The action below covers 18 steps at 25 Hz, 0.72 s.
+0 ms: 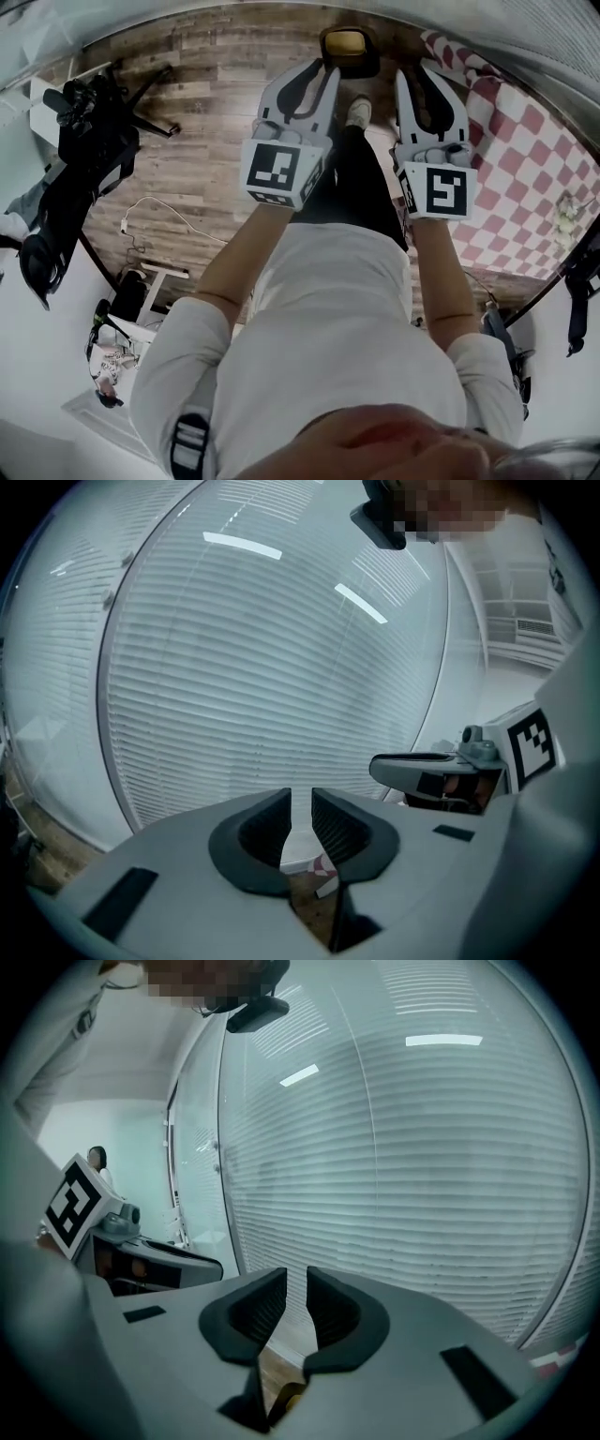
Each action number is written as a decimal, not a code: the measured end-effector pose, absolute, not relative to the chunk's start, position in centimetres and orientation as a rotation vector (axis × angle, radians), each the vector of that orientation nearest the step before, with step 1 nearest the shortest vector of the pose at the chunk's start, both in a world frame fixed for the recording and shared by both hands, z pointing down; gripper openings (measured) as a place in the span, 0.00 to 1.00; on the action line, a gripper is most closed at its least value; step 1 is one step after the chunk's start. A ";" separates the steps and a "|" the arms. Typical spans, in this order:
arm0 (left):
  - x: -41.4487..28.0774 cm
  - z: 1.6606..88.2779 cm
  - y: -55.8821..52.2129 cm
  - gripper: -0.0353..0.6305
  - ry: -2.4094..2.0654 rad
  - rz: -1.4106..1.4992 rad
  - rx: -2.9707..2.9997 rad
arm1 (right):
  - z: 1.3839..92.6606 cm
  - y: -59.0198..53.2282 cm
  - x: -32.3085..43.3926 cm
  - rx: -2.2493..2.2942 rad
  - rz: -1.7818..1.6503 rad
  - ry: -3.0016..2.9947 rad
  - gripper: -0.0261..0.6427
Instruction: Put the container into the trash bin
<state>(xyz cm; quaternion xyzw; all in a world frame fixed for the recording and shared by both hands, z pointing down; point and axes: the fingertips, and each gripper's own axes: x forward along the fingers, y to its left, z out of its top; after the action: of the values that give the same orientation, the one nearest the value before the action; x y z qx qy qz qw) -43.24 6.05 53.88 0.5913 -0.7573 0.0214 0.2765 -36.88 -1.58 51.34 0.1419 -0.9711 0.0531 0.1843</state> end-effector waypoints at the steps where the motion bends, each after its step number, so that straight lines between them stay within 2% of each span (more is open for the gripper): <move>1: -42.9 52.6 5.9 0.17 -2.037 0.055 1.610 | 50.1 -1.4 -36.9 0.392 0.148 -2.748 0.16; 18: -39.3 35.0 4.8 0.13 -2.109 -0.047 1.889 | 33.2 -0.5 -34.7 0.330 0.071 -2.910 0.13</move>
<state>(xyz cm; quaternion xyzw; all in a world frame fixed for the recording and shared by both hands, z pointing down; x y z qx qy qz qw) -39.29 4.78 35.00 0.6591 -0.7359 -0.0165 0.1541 -34.74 -0.50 33.17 0.1120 -0.9877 0.0243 0.1060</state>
